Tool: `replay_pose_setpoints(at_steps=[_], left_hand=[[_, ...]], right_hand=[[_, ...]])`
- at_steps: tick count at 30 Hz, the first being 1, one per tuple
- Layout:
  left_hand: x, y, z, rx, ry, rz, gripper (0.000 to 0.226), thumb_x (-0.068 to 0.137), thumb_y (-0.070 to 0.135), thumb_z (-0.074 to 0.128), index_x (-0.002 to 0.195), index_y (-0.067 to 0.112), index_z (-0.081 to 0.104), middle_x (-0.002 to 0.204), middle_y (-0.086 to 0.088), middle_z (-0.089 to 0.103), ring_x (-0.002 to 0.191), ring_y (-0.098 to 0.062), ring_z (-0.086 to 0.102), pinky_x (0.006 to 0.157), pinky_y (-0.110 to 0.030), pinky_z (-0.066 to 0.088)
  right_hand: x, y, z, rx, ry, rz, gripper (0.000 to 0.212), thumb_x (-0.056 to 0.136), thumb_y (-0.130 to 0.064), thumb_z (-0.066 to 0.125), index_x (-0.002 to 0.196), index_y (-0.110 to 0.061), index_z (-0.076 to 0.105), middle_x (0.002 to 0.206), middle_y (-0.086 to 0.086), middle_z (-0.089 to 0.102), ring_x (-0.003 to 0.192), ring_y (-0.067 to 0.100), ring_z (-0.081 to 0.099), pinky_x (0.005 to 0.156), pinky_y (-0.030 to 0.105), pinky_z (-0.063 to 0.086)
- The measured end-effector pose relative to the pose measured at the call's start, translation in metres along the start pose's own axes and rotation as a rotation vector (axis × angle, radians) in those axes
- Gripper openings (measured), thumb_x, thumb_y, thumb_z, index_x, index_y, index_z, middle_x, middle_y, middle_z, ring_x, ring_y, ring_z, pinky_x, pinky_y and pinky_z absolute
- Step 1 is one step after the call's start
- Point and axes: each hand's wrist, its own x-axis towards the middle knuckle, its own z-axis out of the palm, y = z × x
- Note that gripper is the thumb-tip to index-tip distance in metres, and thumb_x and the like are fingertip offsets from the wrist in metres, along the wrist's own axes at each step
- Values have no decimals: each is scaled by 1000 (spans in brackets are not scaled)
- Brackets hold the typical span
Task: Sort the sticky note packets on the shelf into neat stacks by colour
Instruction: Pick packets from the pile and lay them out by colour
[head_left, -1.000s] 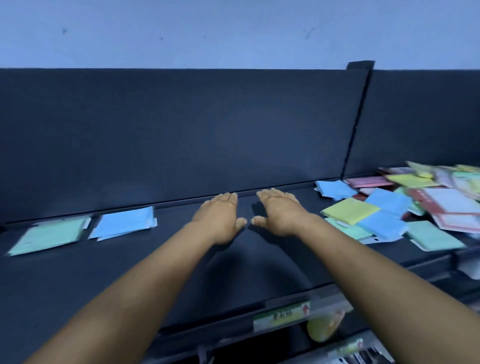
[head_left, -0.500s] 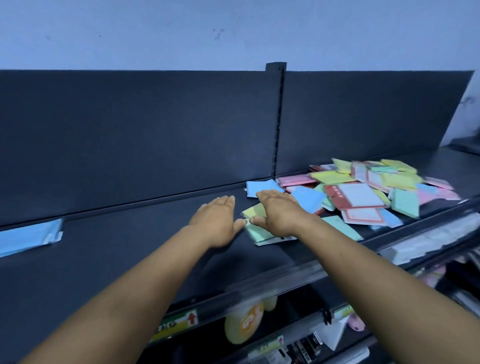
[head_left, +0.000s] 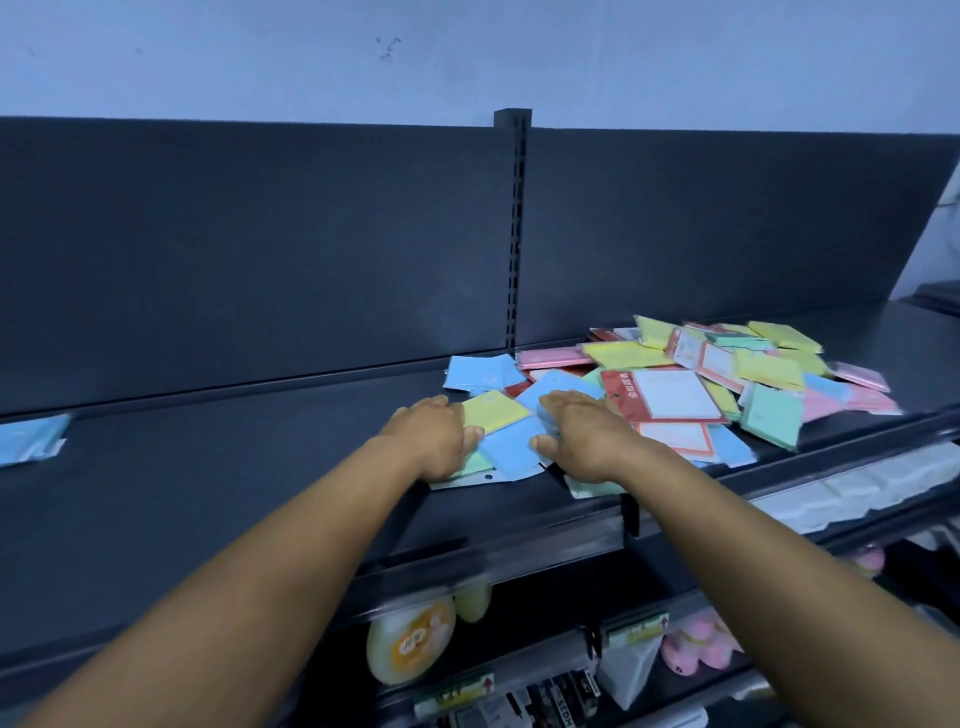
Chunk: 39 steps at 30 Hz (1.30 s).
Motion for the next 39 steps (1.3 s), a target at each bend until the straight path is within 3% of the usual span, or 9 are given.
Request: replay_pose_setpoints(at_steps=[7, 11, 19, 22, 25, 28, 31, 35, 39], left_hand=[[5, -4, 9, -103, -72, -73, 62, 96, 56, 32, 146, 22, 23, 139, -12, 43, 129, -29, 40, 103, -44, 30], [11, -8, 8, -225, -68, -107, 50, 95, 57, 28, 133, 25, 34, 130, -5, 52, 121, -25, 46, 104, -48, 28], [7, -15, 3, -479, 111, -172, 84, 71, 47, 78, 137, 17, 36, 123, -4, 31, 112, -28, 49, 99, -39, 43], [2, -18, -3, -577, 189, -132, 66, 77, 26, 77, 133, 18, 44, 123, -6, 34, 93, -20, 51, 86, -26, 41], [-4, -24, -7, -636, 280, -117, 47, 82, 13, 70, 123, 24, 51, 118, -4, 52, 93, -18, 51, 78, -23, 38], [-12, -32, -7, -714, 332, -154, 31, 83, 9, 66, 107, 21, 52, 101, -1, 61, 90, -21, 55, 69, -25, 39], [-22, -40, -9, -741, 395, -228, 24, 84, 10, 67, 99, 17, 49, 96, -3, 60, 84, -22, 55, 66, -27, 39], [-38, -53, -15, -731, 448, -279, 21, 85, 11, 66, 98, 16, 51, 100, -2, 59, 89, -21, 55, 70, -28, 40], [-62, -75, -19, -732, 514, -341, 20, 86, 11, 65, 100, 17, 52, 103, -2, 60, 91, -20, 56, 70, -29, 42]], right_hand=[[9, 5, 12, -11, -12, -11, 52, 96, -52, 38, 130, -14, 48, 137, 5, 45, 131, 24, 36, 108, 41, 27], [10, 0, 15, -45, 34, 20, 63, 89, -64, 42, 130, -18, 50, 134, 3, 48, 125, 25, 39, 102, 40, 30], [9, -17, 7, 3, 16, 140, 56, 82, -60, 59, 117, -16, 54, 119, 4, 55, 118, 26, 42, 82, 33, 33], [9, -21, 4, 56, 1, 173, 44, 81, -55, 65, 93, -15, 53, 97, 1, 55, 108, 26, 46, 76, 30, 33], [9, -23, 2, 175, -41, 216, 43, 79, -48, 70, 74, -15, 44, 78, 0, 51, 91, 24, 49, 70, 30, 36], [8, -24, 0, 254, -30, 240, 39, 80, -41, 72, 92, -11, 51, 97, 6, 57, 90, 23, 51, 71, 31, 42], [8, -26, 0, 414, 59, 256, 42, 86, -30, 67, 118, -6, 54, 113, 9, 61, 100, 26, 59, 81, 33, 47], [15, -31, 1, 561, 193, 199, 23, 91, -18, 55, 110, -7, 61, 97, 10, 65, 88, 27, 60, 70, 29, 43], [24, -49, 2, 619, 263, 131, 23, 92, -14, 51, 113, -7, 59, 108, 11, 63, 89, 26, 53, 70, 28, 38]])
